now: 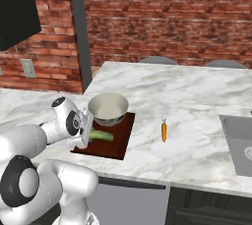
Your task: Place the two vegetables and bowl onto the tray for setting up a vegetable dip station.
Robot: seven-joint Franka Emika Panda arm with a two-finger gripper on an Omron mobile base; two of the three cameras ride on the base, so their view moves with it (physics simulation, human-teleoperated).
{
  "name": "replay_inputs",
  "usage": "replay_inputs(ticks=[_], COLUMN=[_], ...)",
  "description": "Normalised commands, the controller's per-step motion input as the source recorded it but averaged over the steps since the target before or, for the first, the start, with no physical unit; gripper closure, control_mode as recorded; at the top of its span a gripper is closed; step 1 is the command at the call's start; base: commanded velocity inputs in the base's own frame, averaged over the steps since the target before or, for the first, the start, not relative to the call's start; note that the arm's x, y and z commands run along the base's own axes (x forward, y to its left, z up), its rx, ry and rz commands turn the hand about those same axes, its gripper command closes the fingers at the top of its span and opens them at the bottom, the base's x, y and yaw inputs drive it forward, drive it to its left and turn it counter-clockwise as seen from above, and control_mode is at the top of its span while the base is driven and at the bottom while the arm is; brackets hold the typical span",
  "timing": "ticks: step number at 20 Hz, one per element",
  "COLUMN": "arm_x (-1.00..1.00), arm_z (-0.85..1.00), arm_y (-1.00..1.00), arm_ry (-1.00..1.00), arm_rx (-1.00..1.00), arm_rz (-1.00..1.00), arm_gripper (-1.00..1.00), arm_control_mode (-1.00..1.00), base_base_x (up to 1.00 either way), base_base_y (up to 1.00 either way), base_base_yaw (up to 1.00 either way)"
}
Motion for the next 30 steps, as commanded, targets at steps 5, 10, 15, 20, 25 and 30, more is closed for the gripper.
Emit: replay_inputs(ticks=[5,10,15,20,25,30], arm_x=[0.06,0.02,0.00,0.00,0.00,-0.08], arm_z=[-0.12,-0.03,-0.04,-0.06,-0.03,0.00], arm_y=[-0.02,0.00,0.00,-0.03,-0.01,-0.02], arm_ry=[-0.08,-0.06,-0.03,-0.05,-0.02,0.00], arm_rx=[0.01,0.03,0.04,0.02,0.00,0.00], arm_rz=[0.05,0.05,0.03,0.02,0.00,0.00], arm_gripper=[1.00,1.00,-1.00,-1.00,-1.00,-1.00], arm_control_mode=[-1.00,-1.00,-1.00,-1.00,-1.00,-1.00], base_base_x=[0.00,0.00,0.00,0.00,0.00,0.00], base_base_y=[0.00,0.00,0.00,0.00,0.00,0.00], base_base_yaw=[0.00,0.00,0.00,0.00,0.00,0.00])
